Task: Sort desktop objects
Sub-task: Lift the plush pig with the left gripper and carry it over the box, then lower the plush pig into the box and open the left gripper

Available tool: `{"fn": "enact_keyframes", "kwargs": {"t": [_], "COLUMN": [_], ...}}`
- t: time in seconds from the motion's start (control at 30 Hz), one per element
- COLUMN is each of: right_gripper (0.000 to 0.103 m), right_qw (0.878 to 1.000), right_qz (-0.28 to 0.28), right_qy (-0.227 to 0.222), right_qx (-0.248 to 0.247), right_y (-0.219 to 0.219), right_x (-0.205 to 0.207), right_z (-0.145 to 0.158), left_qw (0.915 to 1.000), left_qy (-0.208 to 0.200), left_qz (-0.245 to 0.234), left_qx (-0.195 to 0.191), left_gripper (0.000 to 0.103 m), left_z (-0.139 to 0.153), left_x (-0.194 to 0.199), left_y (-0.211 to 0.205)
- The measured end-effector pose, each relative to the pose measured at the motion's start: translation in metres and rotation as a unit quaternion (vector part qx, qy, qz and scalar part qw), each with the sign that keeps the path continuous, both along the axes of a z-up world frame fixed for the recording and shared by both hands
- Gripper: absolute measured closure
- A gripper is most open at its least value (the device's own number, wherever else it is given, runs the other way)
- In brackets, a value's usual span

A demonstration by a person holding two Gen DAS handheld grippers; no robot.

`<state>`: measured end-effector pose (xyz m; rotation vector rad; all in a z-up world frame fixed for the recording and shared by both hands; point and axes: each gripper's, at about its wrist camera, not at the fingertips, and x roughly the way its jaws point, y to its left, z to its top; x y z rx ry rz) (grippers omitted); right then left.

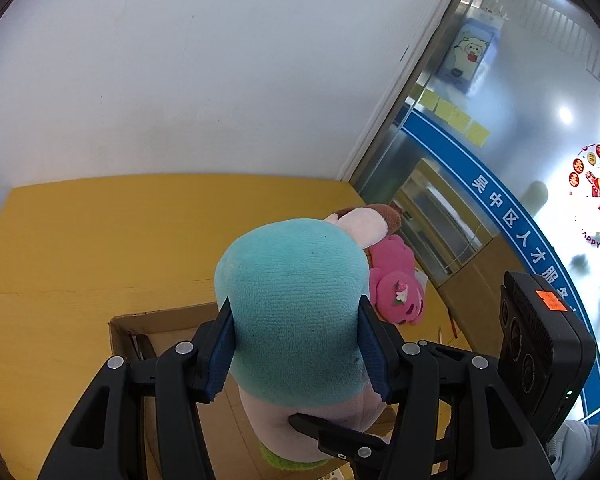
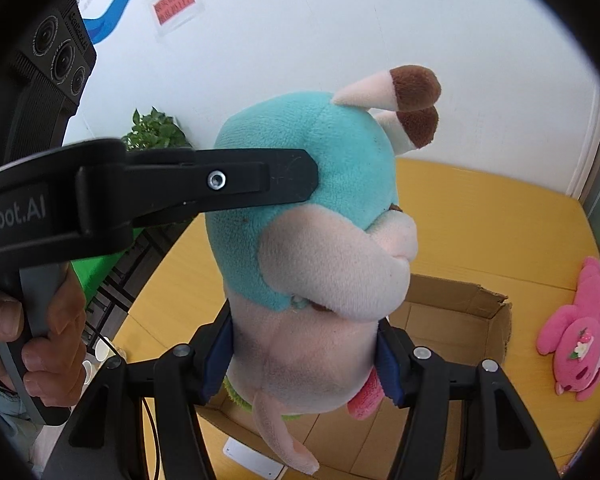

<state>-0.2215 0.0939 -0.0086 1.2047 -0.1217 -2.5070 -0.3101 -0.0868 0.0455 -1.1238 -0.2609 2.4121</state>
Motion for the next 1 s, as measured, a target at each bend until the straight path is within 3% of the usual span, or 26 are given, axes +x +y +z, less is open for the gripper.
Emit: {"fn": "enact_keyframes", "kwargs": {"t": [0.33,0.53,0.63,0.8,0.87,1.0], "right_gripper": [0.043,0.043,0.043,0.04,0.035,0.023], "right_qw": [0.993,0.979,0.974,0.965,0.961,0.962], "right_qz": [0.017,0.013,0.008,0.007,0.003,-0.011], "right_qy": [-0.109,-0.191,-0.218,-0.252,-0.265,-0.253], "right_qx": [-0.036,-0.061,-0.063,-0.076,-0.083,-0.102], "right_y": [0.009,0.009,0.008,0.004,0.002,0.006], "right_x": [-0.084,-0.106,-0.115,-0.129,-0.132,-0.13], "right_z": [-0.101,-0.185,-0.218,-0.244,-0.253,-0.255], "left_qw": [0.9952,0.9842,0.9792,0.9724,0.9703,0.9684], "left_qy": [-0.096,-0.174,-0.2,-0.227,-0.233,-0.238], "left_qz": [0.017,0.019,0.027,0.031,0.036,0.062], "left_qx": [-0.012,-0.024,-0.023,-0.043,-0.053,-0.039], "left_gripper": [0.044,0.044,0.044,0.042,0.033,0.026], "left_z": [-0.107,-0.194,-0.224,-0.256,-0.265,-0.264], "left_x": [-0.081,-0.106,-0.113,-0.125,-0.129,-0.132], "left_y": [-0.012,-0.016,-0.019,-0.015,-0.014,-0.019]}}
